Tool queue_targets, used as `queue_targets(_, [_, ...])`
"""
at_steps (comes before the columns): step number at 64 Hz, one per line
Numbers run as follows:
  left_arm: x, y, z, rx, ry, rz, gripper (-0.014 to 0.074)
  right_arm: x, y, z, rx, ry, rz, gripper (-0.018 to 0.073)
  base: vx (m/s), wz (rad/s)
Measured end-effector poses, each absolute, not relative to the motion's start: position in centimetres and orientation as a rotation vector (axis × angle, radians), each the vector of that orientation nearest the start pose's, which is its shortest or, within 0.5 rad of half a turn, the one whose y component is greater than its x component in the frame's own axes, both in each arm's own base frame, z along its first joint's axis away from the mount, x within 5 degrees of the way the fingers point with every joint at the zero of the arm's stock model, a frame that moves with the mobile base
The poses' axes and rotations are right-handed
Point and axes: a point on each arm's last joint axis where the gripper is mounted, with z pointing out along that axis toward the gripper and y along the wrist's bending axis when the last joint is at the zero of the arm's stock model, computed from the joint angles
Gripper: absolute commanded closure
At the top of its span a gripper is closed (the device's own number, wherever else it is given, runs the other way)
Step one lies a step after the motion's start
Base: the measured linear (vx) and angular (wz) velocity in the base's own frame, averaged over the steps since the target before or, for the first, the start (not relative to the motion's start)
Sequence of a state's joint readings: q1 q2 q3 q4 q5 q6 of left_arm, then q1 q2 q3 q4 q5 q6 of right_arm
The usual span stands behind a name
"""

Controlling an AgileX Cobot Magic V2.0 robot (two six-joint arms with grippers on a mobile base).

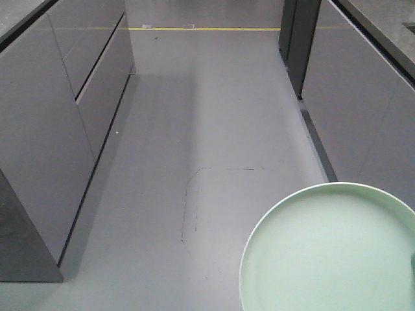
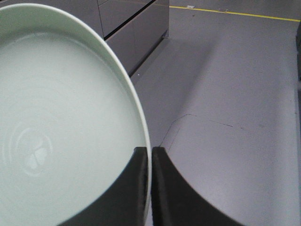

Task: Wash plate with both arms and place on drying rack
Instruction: 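Hold the plate in the right gripper while the base turns away, then hold the plate in the right gripper while driving down the aisle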

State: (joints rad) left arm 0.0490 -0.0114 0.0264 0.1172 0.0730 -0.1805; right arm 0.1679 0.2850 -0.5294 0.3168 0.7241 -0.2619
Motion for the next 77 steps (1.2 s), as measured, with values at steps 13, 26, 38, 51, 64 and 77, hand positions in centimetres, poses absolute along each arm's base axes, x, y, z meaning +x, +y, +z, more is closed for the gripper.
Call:
queue_targets(13, [5.66,0.36,19.83,-0.095,1.568,-0.005,0.0602,4.90,2.74,30.98,-0.321,1.915,0.299,0.0561,0.13,0.20])
queue_targets(26, [5.66,0.36,19.83,-0.095,1.568,-0.005,0.0602,4.90,2.74,30.98,-0.321,1.915,0.299,0.0561,0.16,0.14])
queue_targets(38, [5.66,0.36,19.83,-0.095,1.568,-0.005,0.0602,4.90,2.74,30.98,-0.321,1.915,0.299,0.0561,0.20,0.12])
queue_targets(51, [5.66,0.36,19.83,-0.095,1.568,-0.005,0.0602,4.90,2.74,30.98,-0.321,1.915,0.299,0.0561,0.23,0.08])
queue_targets(64, [5.66,0.36,19.83,-0.095,1.568,-0.005,0.0602,4.90,2.74,30.98,-0.321,1.915,0.299,0.0561,0.26,0.03])
queue_targets(77, [5.66,0.36,19.83,-0.095,1.568,-0.005,0.0602,4.90,2.74,30.98,-0.321,1.915,0.299,0.0561,0.27,-0.02])
